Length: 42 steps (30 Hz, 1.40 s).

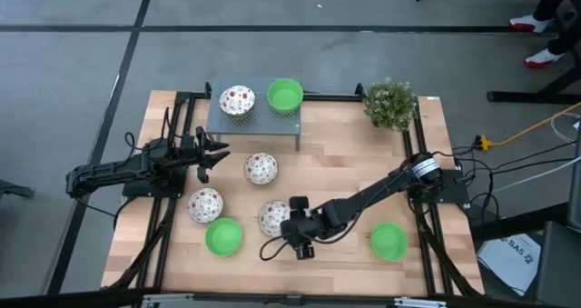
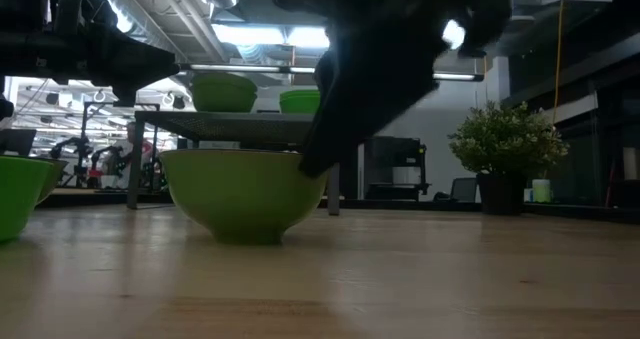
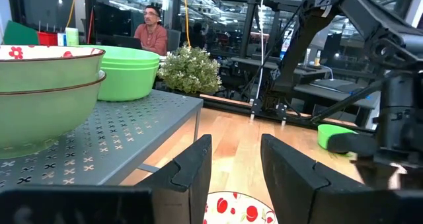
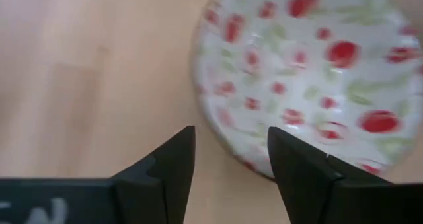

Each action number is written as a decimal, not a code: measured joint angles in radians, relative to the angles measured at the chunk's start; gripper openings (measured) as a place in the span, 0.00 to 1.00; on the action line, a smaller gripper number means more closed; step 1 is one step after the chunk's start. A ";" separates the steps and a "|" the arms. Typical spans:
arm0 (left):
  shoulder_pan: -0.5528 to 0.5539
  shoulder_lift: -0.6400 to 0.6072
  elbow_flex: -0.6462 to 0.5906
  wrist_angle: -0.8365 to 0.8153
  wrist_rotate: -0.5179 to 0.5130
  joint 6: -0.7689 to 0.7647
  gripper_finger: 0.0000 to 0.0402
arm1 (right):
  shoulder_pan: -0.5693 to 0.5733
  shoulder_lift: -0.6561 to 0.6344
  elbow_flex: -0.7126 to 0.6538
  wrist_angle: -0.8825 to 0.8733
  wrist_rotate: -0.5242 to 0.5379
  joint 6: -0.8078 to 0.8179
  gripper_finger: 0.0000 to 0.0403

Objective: Pick & Place Mini bowls
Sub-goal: Stack the white bowl on top of the white bowl on the shelf

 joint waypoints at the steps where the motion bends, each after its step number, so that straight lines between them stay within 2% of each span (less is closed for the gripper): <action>1: 0.000 0.000 0.000 0.000 0.000 0.000 0.31 | 0.000 0.000 -0.006 0.002 0.031 -0.017 0.46; 4: 0.000 0.000 0.000 0.000 0.000 0.000 0.31 | 0.000 0.000 -0.015 0.005 0.104 -0.091 0.44; 8: 0.000 0.000 0.000 0.000 0.000 0.000 0.31 | -0.010 0.000 -0.016 0.005 0.123 -0.184 0.42; 17: 0.000 0.000 0.000 0.000 0.000 0.000 0.31 | -0.035 0.026 -0.016 0.011 0.112 -0.296 0.32; 22: 0.000 0.000 0.000 0.000 0.000 0.000 0.31 | -0.036 0.067 -0.016 0.076 0.034 -0.356 0.23; 30: 0.000 0.000 0.000 0.000 0.000 0.000 0.31 | -0.037 0.073 0.026 0.107 0.044 -0.343 0.04; 36: 0.000 0.000 0.000 0.000 0.000 0.000 0.31 | -0.035 0.077 0.091 0.100 0.032 -0.238 0.06; 42: 0.000 0.000 0.000 0.000 0.000 0.000 0.31 | -0.042 0.077 0.184 0.063 0.005 -0.122 0.03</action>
